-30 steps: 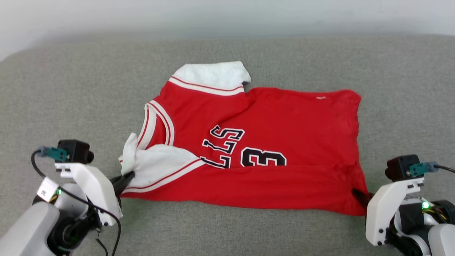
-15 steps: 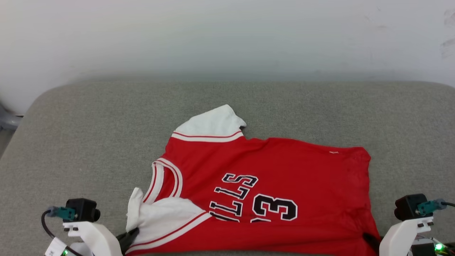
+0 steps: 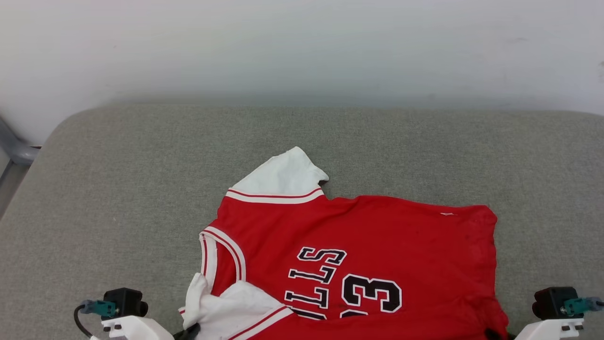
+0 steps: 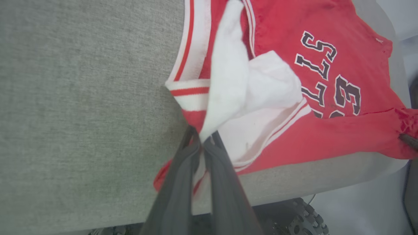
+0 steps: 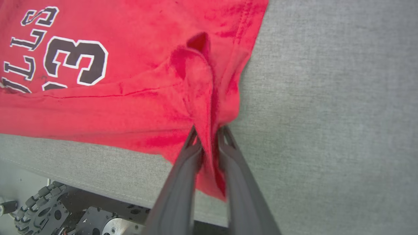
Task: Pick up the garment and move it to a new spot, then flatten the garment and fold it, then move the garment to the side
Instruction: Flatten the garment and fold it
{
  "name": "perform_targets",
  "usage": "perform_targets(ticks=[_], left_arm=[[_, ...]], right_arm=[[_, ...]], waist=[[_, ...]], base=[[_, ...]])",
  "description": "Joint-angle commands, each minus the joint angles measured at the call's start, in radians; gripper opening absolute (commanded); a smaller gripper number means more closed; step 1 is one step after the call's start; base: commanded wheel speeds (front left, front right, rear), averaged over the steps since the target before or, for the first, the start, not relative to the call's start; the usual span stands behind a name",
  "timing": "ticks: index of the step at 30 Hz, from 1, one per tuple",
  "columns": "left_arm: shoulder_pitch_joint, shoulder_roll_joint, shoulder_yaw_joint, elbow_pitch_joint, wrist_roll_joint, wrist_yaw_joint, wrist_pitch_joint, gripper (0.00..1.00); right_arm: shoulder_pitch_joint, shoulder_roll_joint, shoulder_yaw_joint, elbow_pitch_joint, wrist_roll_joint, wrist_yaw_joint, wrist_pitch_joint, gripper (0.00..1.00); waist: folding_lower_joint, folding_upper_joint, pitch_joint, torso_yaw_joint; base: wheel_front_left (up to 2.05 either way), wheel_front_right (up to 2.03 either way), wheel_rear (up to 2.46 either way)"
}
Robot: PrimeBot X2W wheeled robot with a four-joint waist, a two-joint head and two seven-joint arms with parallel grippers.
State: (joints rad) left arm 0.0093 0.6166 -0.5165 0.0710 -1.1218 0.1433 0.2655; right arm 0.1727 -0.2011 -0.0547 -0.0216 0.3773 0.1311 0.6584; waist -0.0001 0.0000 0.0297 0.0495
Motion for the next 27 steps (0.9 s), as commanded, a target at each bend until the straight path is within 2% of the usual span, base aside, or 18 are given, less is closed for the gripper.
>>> perform_targets(ticks=[1, 6, 10, 16, 22, 27], left_arm=[[-0.025, -0.015, -0.003, 0.021, -0.001, -0.013, -0.007, 1.0], [-0.062, -0.029, -0.004, 0.082, 0.026, -0.035, -0.041, 1.0], [-0.077, -0.024, 0.003, 0.095, 0.059, -0.036, -0.086, 1.0], [-0.115, -0.023, 0.034, 0.094, 0.148, 0.003, -0.221, 1.0], [-0.174, -0.035, 0.059, 0.072, 0.228, 0.031, -0.351, 1.0], [-0.267, -0.038, 0.082, 0.066, 0.279, 0.024, -0.429, 1.0]], right_arm=[[0.001, 0.006, 0.003, 0.013, -0.005, -0.001, -0.027, 1.0], [-0.013, 0.03, 0.004, 0.019, -0.018, -0.001, -0.179, 1.0], [-0.023, 0.049, -0.004, 0.009, -0.044, -0.001, -0.301, 1.0], [-0.042, 0.085, -0.016, -0.012, -0.117, -0.001, -0.501, 1.0], [-0.086, 0.11, -0.028, -0.057, -0.168, -0.001, -0.572, 1.0], [-0.153, 0.126, -0.045, -0.112, -0.193, -0.001, -0.604, 1.0]], waist=[[0.0001, 0.0, 0.01, -0.004], [0.0001, 0.0, 0.015, -0.018], [0.0001, 0.0, 0.01, -0.025], [0.0001, 0.0, -0.001, -0.042], [0.0001, 0.0, 0.031, -0.068], [0.0001, 0.0, 0.128, -0.092]], base=[[0.0, 0.0, 0.0], [0.0, 0.0, 0.0], [0.0, 0.0, 0.0], [0.0, 0.0, 0.0], [0.0, 0.0, 0.0], [0.0, 0.0, 0.0]])
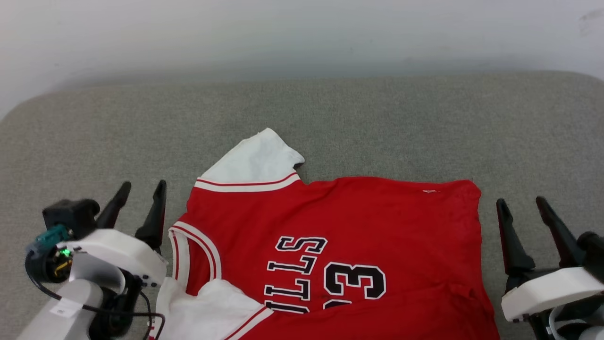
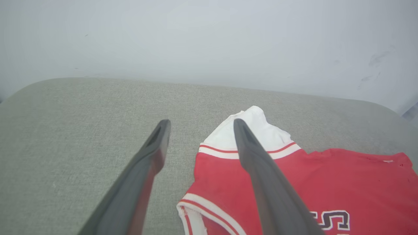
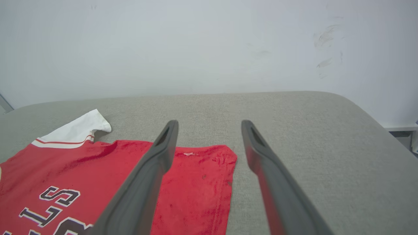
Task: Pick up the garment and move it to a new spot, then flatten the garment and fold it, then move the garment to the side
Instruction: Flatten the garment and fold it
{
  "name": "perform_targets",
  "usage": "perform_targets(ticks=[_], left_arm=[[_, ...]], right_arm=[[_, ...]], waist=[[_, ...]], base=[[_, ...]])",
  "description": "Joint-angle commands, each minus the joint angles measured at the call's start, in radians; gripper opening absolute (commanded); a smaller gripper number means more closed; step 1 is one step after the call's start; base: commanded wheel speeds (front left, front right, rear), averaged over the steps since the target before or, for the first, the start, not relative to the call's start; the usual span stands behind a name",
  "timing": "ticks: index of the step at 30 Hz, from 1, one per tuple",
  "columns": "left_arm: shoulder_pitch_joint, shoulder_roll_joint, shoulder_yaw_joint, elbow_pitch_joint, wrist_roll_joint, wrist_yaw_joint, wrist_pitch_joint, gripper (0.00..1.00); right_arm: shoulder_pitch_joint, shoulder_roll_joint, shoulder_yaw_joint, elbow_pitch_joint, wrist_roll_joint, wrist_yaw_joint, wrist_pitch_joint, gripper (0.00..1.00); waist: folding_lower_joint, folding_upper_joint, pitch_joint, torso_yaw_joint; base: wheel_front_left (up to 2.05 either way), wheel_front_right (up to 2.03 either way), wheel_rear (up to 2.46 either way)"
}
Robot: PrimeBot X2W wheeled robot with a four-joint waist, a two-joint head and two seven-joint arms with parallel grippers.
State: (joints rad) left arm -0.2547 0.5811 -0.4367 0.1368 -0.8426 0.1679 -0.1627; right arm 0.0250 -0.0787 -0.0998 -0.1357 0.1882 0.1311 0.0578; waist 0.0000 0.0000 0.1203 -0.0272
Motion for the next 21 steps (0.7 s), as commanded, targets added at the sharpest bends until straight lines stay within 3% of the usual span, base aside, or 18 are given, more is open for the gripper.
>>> perform_targets(ticks=[1, 6, 11, 17, 21], left_arm=[[-0.025, 0.003, 0.005, 0.003, 0.007, -0.005, -0.003, 1.0], [-0.164, 0.029, 0.015, 0.026, 0.029, -0.046, 0.011, 1.0], [-0.312, 0.057, 0.002, 0.065, 0.018, -0.11, 0.103, 1.0], [-0.469, 0.074, -0.045, 0.134, -0.047, -0.207, 0.323, 1.0], [-0.55, 0.088, -0.081, 0.203, -0.107, -0.247, 0.513, 1.0]], right_arm=[[-0.021, 0.007, -0.003, -0.014, -0.01, -0.001, -0.011, 1.0], [-0.105, 0.021, -0.014, -0.052, -0.027, -0.001, -0.03, 1.0], [-0.166, 0.027, -0.007, -0.06, -0.038, -0.001, -0.046, 1.0], [-0.203, 0.029, 0.012, -0.037, -0.035, -0.001, -0.06, 1.0], [-0.214, 0.03, 0.029, -0.012, -0.009, -0.001, -0.075, 1.0]], waist=[[0.0, 0.0, 0.064, -0.02], [0.0, 0.0, 0.171, -0.051], [0.0, 0.0, 0.23, -0.085], [0.0, 0.0, 0.263, -0.135], [0.0, 0.0, 0.281, -0.171]], base=[[0.0, 0.0, 0.0], [0.0, 0.0, 0.0], [0.0, 0.0, 0.0], [0.0, 0.0, 0.0], [0.0, 0.0, 0.0]])
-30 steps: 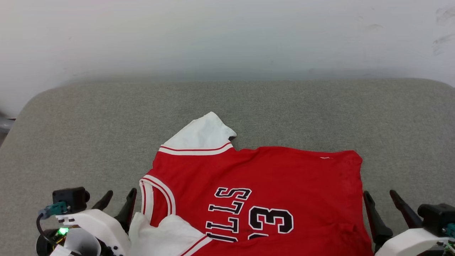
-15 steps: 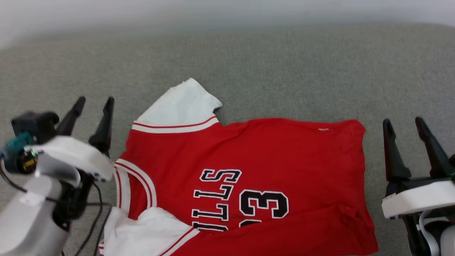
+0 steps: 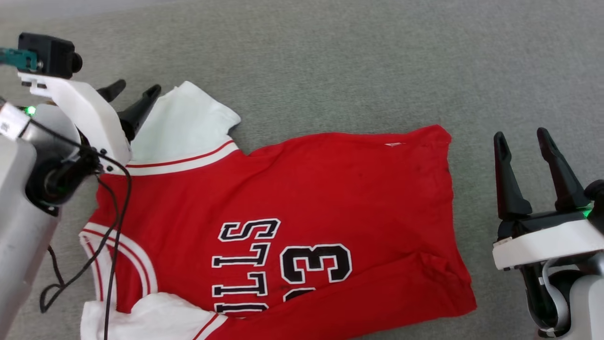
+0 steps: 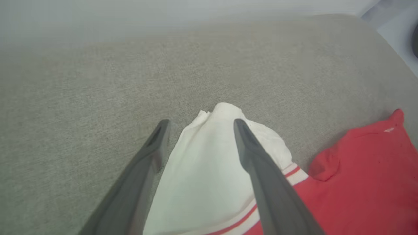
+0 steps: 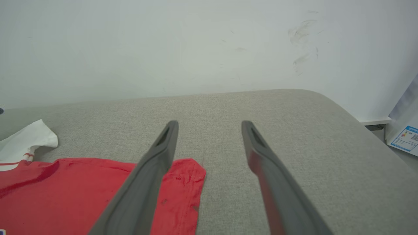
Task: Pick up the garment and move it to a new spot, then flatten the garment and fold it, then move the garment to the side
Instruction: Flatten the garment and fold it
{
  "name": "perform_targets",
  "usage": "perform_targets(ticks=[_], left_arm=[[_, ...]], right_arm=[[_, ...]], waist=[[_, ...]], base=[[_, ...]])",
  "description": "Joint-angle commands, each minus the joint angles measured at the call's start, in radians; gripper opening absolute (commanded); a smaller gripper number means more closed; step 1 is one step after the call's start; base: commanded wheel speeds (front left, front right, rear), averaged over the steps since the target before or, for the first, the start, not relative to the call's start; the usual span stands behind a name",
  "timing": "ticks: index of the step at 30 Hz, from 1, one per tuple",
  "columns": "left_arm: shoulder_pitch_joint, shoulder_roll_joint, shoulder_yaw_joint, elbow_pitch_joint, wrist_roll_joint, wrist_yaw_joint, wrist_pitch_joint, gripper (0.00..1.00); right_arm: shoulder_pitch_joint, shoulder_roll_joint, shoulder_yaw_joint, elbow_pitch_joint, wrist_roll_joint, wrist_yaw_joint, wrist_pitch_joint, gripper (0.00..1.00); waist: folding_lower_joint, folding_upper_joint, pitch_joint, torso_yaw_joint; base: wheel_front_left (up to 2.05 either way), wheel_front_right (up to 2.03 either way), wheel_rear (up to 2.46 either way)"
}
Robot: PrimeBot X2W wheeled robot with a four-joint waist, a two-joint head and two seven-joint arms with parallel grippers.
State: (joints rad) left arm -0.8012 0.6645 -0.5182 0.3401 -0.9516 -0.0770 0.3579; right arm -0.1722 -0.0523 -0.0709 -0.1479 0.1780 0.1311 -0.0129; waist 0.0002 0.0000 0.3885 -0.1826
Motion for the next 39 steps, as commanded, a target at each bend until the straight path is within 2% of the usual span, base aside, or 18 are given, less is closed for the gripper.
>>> perform_targets(ticks=[1, 8, 11, 14, 15, 16, 17, 18, 20, 26, 31, 39], left_arm=[[-0.023, 0.009, -0.008, 0.018, -0.011, -0.007, 0.038, 1.0], [-0.13, 0.014, -0.045, 0.192, -0.098, -0.017, 0.311, 1.0], [-0.131, 0.015, -0.073, 0.249, -0.104, -0.003, 0.399, 1.0], [-0.104, 0.006, -0.112, 0.307, -0.123, 0.033, 0.528, 1.0], [-0.095, 0.001, -0.123, 0.318, -0.128, 0.045, 0.561, 0.87], [-0.088, -0.006, -0.13, 0.327, -0.138, 0.056, 0.592, 0.46], [-0.084, -0.012, -0.137, 0.329, -0.14, 0.063, 0.612, 0.26], [-0.082, -0.016, -0.14, 0.326, -0.14, 0.067, 0.616, 0.0], [-0.079, -0.023, -0.141, 0.323, -0.141, 0.069, 0.612, 0.0], [-0.106, -0.021, -0.112, 0.306, -0.115, 0.053, 0.5, 0.0], [-0.144, -0.023, -0.088, 0.282, -0.088, 0.032, 0.383, 0.0], [-0.17, -0.051, -0.089, 0.215, -0.076, -0.001, 0.313, 0.0]], right_arm=[[-0.019, 0.003, 0.004, 0.008, 0.01, -0.001, -0.007, 1.0], [-0.016, 0.003, 0.028, 0.072, 0.068, -0.001, -0.049, 1.0], [-0.012, 0.003, 0.034, 0.092, 0.084, -0.001, -0.063, 1.0], [-0.012, 0.003, 0.036, 0.11, 0.1, -0.001, -0.074, 1.0], [-0.013, 0.003, 0.035, 0.115, 0.106, -0.001, -0.074, 1.0], [-0.014, 0.003, 0.037, 0.121, 0.112, -0.001, -0.072, 1.0], [-0.017, 0.003, 0.039, 0.125, 0.116, -0.001, -0.068, 1.0], [-0.021, 0.003, 0.042, 0.129, 0.119, -0.001, -0.067, 1.0], [-0.027, 0.003, 0.049, 0.138, 0.129, -0.001, -0.057, 1.0], [-0.054, 0.003, 0.053, 0.19, 0.156, -0.001, 0.012, 1.0], [-0.12, -0.01, 0.032, 0.277, 0.164, -0.001, 0.169, 1.0], [-0.249, -0.073, 0.034, 0.361, 0.178, -0.001, 0.421, 1.0]], waist=[[-0.0002, 0.0, 0.019, -0.026], [-0.0002, 0.0, 0.068, -0.101], [-0.0002, 0.0, 0.078, -0.119], [-0.0002, 0.0, 0.086, -0.131], [-0.0002, 0.0, 0.088, -0.134], [-0.0002, 0.0, 0.09, -0.135], [-0.0002, 0.0, 0.091, -0.137], [-0.0002, 0.0, 0.093, -0.138], [-0.0002, 0.0, 0.093, -0.14], [-0.0002, 0.0, 0.073, -0.125], [-0.0002, 0.0, 0.04, -0.084], [-0.0002, 0.0, 0.021, 0.005]], base=[[0.0, 0.0, 0.0], [0.0, 0.0, 0.0], [0.0, 0.0, 0.0], [0.0, 0.0, 0.0], [0.0, 0.0, 0.0], [0.0, 0.0, 0.0], [0.0, 0.0, 0.0], [0.0, 0.0, 0.0], [0.0, 0.0, 0.0], [0.0, 0.0, 0.0], [0.0, 0.0, 0.0], [0.0, 0.0, 0.0]])
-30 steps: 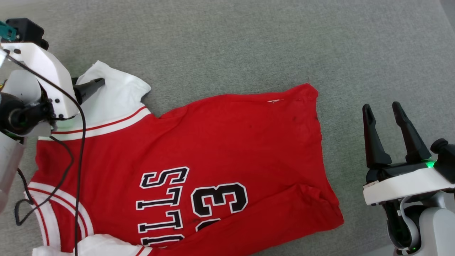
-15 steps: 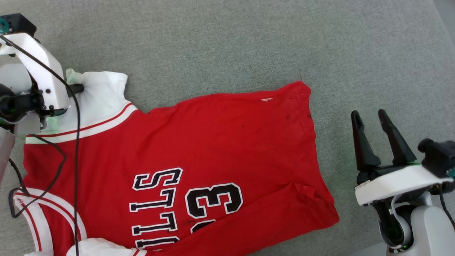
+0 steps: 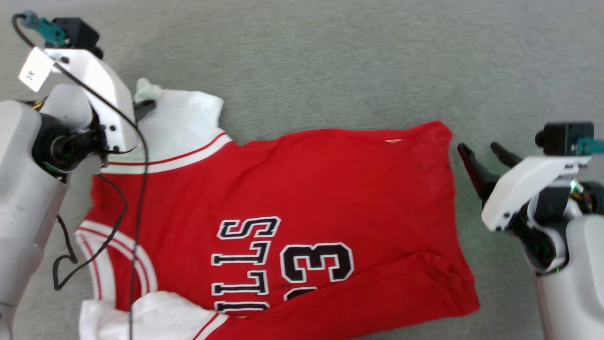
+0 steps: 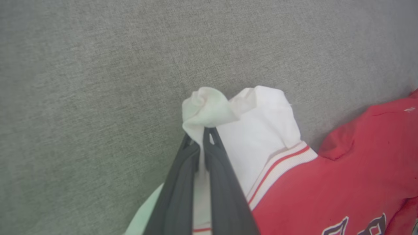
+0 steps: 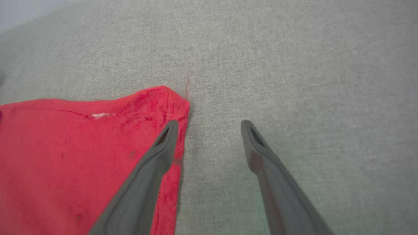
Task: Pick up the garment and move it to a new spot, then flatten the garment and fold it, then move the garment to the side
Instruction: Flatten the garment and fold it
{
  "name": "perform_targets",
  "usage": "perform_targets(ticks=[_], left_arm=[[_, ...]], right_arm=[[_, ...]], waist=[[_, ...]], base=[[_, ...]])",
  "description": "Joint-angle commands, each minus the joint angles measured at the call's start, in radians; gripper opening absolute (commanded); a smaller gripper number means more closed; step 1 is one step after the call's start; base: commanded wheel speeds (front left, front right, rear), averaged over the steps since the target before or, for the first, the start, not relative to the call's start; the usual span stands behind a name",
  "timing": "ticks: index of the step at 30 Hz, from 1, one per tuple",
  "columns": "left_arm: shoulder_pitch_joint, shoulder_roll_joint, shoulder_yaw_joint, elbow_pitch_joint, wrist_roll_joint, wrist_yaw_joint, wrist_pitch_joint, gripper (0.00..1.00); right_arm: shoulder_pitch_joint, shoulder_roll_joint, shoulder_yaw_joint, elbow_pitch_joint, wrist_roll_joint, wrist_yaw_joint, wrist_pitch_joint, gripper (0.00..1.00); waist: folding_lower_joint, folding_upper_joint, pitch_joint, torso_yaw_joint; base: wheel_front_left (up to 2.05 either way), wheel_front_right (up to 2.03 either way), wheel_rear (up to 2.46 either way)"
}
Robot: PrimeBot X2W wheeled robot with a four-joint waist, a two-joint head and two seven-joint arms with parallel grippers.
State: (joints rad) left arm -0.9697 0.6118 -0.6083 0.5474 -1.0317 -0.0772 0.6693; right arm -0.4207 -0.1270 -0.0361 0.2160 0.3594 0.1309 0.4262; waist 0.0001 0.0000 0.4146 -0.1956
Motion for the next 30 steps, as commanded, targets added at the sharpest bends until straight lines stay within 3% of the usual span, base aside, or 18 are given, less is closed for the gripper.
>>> perform_targets(ticks=[1, 8, 16, 19, 30], left_arm=[[-0.006, -0.002, 0.0, -0.006, 0.006, -0.003, -0.006, 0.0], [-0.014, -0.011, -0.008, -0.091, 0.019, -0.017, -0.044, 0.0], [0.025, -0.013, -0.012, -0.144, 0.009, -0.021, -0.066, 0.0], [0.038, -0.009, -0.008, -0.152, 0.006, -0.023, -0.076, 0.0], [0.151, 0.01, 0.035, -0.181, -0.023, -0.01, -0.187, 0.0]], right_arm=[[-0.025, 0.0, 0.002, 0.003, 0.003, 0.0, 0.007, 1.0], [-0.142, -0.067, 0.049, 0.099, -0.009, -0.001, 0.17, 1.0], [-0.161, -0.077, 0.118, 0.257, 0.018, 0.0, 0.351, 1.0], [-0.164, -0.079, 0.124, 0.277, 0.032, 0.001, 0.378, 0.0], [-0.159, -0.131, 0.06, 0.186, 0.04, -0.001, 0.305, 0.0]], waist=[[-0.0001, 0.0, -0.004, 0.03], [-0.0001, 0.0, 0.01, 0.095], [-0.0001, 0.0, 0.02, 0.136], [-0.0001, 0.0, 0.018, 0.142], [-0.0001, 0.0, -0.058, 0.163]], base=[[0.0, 0.0, 0.0], [0.0, 0.0, 0.0], [0.0, 0.0, 0.0], [0.0, 0.0, 0.0], [0.0, 0.0, 0.0]])
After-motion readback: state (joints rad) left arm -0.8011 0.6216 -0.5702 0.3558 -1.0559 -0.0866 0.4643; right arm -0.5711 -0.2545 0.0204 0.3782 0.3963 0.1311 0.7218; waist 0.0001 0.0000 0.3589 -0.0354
